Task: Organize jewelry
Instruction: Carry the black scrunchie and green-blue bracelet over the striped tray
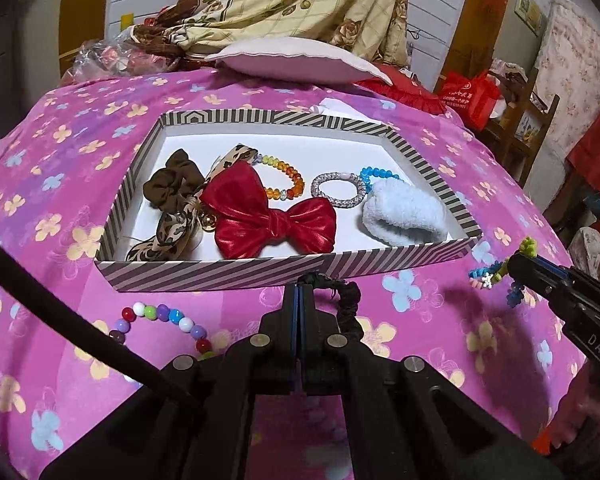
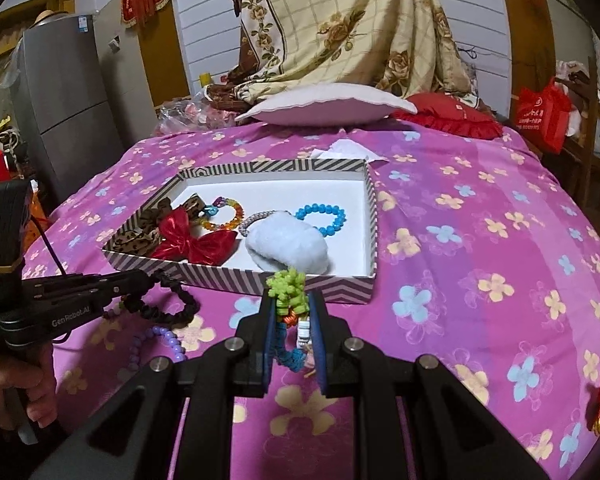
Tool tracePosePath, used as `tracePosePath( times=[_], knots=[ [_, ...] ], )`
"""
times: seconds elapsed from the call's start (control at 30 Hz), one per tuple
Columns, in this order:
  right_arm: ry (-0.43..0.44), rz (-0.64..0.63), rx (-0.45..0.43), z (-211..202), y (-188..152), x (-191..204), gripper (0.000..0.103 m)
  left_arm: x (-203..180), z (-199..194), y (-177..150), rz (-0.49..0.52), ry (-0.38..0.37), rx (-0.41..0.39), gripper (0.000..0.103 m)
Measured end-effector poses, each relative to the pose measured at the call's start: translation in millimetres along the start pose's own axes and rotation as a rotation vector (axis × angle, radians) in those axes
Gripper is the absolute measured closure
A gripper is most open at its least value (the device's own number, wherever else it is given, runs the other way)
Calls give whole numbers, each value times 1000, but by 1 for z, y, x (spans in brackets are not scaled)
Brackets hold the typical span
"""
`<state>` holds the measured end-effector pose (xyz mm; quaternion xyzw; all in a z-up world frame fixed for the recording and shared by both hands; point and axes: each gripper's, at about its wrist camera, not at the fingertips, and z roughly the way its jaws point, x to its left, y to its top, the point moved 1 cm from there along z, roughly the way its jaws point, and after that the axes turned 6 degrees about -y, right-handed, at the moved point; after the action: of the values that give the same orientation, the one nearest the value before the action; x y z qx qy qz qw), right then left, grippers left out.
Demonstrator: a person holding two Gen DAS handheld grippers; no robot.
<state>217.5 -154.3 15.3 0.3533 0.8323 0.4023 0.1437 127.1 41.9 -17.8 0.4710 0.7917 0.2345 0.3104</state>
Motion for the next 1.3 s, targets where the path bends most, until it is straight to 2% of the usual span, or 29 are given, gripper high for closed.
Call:
tracePosePath(
  times=[0.4,0.8,1.0,1.17,1.3],
  knots=[
    [-20,7,-15,-4,4,0,87,3,2,0,-4,7,9,103],
    [-14,59,-72,-9,17,7,87,4,-1,0,3,10,5,103],
    [18,116,-136,-13,29,6,87,-2,-8,5,43,25,-7,103],
    [33,140,-143,-1,36,7,87,-2,-23,17,67,22,-18,103],
    [43,153,-150,4,40,8,87,-2,-39,40,74,-2,-57,103]
  ],
)
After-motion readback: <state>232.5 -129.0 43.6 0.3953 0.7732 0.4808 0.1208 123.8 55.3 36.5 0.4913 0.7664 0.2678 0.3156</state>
